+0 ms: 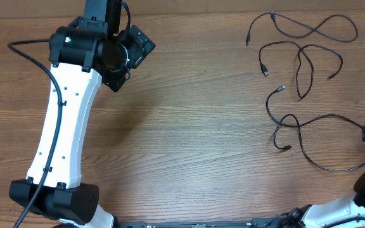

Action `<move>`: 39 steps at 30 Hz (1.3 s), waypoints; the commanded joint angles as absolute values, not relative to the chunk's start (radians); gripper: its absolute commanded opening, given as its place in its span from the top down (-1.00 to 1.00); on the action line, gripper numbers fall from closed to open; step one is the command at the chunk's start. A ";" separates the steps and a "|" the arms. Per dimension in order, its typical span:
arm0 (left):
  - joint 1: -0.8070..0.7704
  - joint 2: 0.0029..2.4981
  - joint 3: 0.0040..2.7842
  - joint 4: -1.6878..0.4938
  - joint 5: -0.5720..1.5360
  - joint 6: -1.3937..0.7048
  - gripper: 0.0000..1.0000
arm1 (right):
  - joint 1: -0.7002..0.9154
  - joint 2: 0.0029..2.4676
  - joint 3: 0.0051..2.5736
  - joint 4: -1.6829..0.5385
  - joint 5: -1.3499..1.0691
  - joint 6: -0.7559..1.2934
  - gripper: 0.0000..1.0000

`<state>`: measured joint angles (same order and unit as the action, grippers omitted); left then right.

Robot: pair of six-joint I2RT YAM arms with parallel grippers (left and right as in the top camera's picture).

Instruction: Untangle cables

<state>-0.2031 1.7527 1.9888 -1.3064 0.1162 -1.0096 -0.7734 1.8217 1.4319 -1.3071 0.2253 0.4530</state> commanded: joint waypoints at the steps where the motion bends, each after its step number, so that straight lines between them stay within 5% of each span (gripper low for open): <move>1: -0.212 1.752 2.012 -1.307 0.096 -0.987 -1.00 | -0.775 1.814 1.393 -1.273 0.262 0.494 -0.67; 8: -0.212 1.752 2.012 -1.307 0.093 -0.987 -1.00 | -0.775 1.814 1.303 -1.162 0.199 0.494 -0.36; 15: -0.212 1.753 2.012 -1.308 0.093 -0.987 -0.99 | -0.775 1.814 1.260 -1.048 0.201 0.494 0.21; 23: -0.212 1.753 2.012 -1.307 0.093 -0.987 -0.99 | -0.775 1.814 1.260 -0.921 0.201 0.490 0.31; 25: -0.212 1.753 2.012 -1.308 0.093 -0.987 -1.00 | -0.775 1.814 1.260 -0.905 0.201 0.490 0.16; 32: -0.212 1.753 2.012 -1.309 0.096 -0.987 -0.99 | -0.773 1.814 1.319 -0.962 0.201 0.418 -0.98; 39: -0.215 1.758 2.012 -1.298 0.256 -0.791 -0.98 | -0.773 1.814 1.554 -1.205 0.125 0.441 -1.00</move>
<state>-0.2031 1.7527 1.9888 -1.3025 0.1539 -0.9493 -0.7719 1.8225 1.4418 -1.1648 0.1722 0.4404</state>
